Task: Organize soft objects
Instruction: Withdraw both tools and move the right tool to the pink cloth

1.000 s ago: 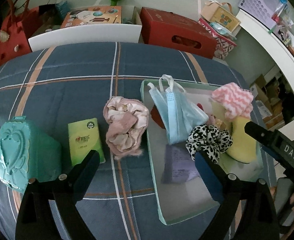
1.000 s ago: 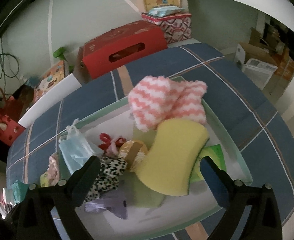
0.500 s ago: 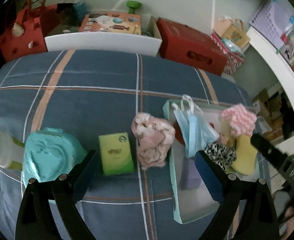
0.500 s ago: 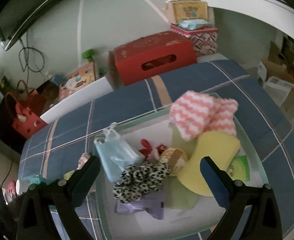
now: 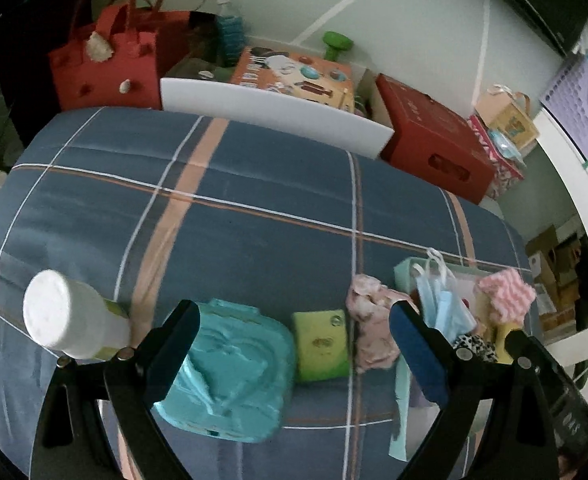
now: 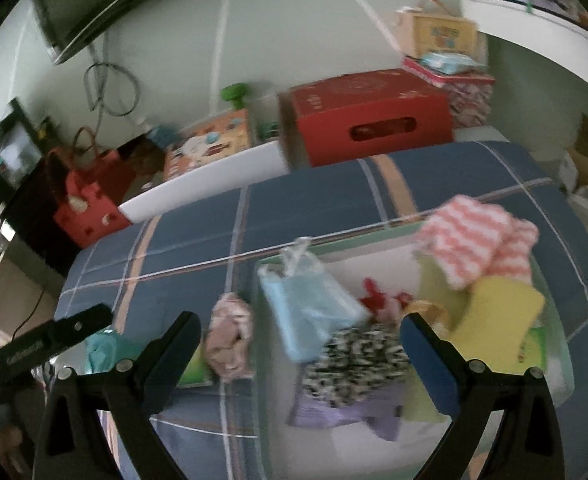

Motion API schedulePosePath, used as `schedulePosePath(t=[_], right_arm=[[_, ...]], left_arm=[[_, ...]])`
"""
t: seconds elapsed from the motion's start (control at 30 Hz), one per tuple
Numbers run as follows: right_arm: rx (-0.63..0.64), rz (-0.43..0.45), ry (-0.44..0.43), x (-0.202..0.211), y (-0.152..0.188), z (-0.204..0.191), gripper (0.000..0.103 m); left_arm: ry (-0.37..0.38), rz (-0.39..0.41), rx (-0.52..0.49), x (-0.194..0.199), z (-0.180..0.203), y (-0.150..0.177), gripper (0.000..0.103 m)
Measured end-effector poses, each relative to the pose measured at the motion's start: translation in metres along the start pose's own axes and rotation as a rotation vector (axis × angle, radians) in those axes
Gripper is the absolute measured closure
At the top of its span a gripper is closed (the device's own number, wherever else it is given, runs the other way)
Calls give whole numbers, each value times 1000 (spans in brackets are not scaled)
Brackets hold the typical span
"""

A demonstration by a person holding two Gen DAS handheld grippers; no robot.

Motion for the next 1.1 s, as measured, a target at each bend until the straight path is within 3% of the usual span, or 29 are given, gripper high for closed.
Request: schedulePosePath(t=[0.27,0.77,1.1], right_arm=[[80,-52,-25,-22,11,-44,2],[140,-143,-33,-71,16,-69,3],[125,-204,-28,-99,18,-58,25]], left_arm=[[-11,-15,19,-4,-17,-4,7],[10,-54,51,-21,-34,-11,7],[7,-81,55,-33,-35,-11,7]])
Point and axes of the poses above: each gripper's, at about its wrist camera, not at the fingertips, and x roughly against the way its jaws point, z to its right, y to its underside, the point moved 1 cm from there along -x, roughly the way its jaws point, and after that the axes turned 11 degrees about -x, right-handed, at the moved point
